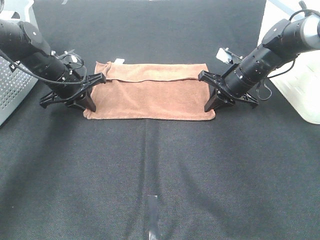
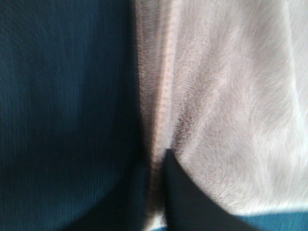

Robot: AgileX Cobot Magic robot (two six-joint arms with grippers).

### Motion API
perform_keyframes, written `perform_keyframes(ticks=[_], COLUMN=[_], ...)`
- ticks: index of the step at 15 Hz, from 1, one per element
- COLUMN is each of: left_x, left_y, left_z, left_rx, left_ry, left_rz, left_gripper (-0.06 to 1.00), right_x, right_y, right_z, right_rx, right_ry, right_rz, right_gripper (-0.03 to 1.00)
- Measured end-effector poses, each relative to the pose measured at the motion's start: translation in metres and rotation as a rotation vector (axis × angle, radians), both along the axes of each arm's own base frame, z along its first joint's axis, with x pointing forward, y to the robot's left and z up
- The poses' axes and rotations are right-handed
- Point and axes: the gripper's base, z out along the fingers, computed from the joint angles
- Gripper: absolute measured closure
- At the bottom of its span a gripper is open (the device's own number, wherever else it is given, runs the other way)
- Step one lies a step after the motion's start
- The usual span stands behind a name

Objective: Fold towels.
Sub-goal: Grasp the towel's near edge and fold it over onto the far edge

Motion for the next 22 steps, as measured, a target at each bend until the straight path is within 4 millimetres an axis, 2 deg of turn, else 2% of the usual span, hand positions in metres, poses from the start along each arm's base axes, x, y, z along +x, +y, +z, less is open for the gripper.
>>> perform_keyframes(ticks=[2, 4, 5, 6, 9, 12, 14, 16, 18, 20, 22], left_x=[-0.005, -0.011, -0.011, -0.023, -0.067, -0.114, -0.134, -0.137, -0.133, -0.119, -0.097], left_y=[0.002, 0.004, 0.004, 0.006, 0.013, 0.02, 0.023, 0.023, 0.022, 0.019, 0.015], left_z=[0.005, 0.02, 0.02, 0.027, 0.021, 0.019, 0.018, 0.023, 0.03, 0.042, 0.064], left_rx=[0.028, 0.056, 0.056, 0.067, 0.081, 0.098, 0.102, 0.094, 0.082, 0.062, 0.053], left_ry=[0.029, 0.05, 0.05, 0.078, 0.168, 0.2, 0.204, 0.185, 0.153, 0.106, 0.006], left_rz=[-0.048, -0.099, -0.099, -0.118, -0.111, -0.094, -0.084, -0.08, -0.074, -0.068, -0.067], left_gripper=[0.93, 0.93, 0.93, 0.93, 0.93, 0.93, 0.93, 0.93, 0.93, 0.93, 0.93], right_x=[-0.003, -0.01, -0.01, -0.021, -0.063, -0.111, -0.134, -0.138, -0.13, -0.114, -0.093], right_y=[0.0, -0.001, -0.001, -0.003, -0.01, -0.017, -0.02, -0.021, -0.02, -0.018, -0.016], right_z=[0.001, 0.011, 0.011, 0.017, 0.023, 0.017, 0.015, 0.018, 0.024, 0.038, 0.057], right_rx=[-0.003, -0.015, -0.015, -0.031, -0.054, -0.07, -0.078, -0.08, -0.081, -0.078, -0.071], right_ry=[0.031, 0.067, 0.067, 0.083, 0.145, 0.204, 0.216, 0.198, 0.162, 0.099, 0.01], right_rz=[0.005, 0.035, 0.035, 0.046, 0.052, 0.066, 0.069, 0.073, 0.078, 0.085, 0.083], right_gripper=[0.95, 0.95, 0.95, 0.95, 0.95, 0.95, 0.95, 0.95, 0.95, 0.95, 0.95])
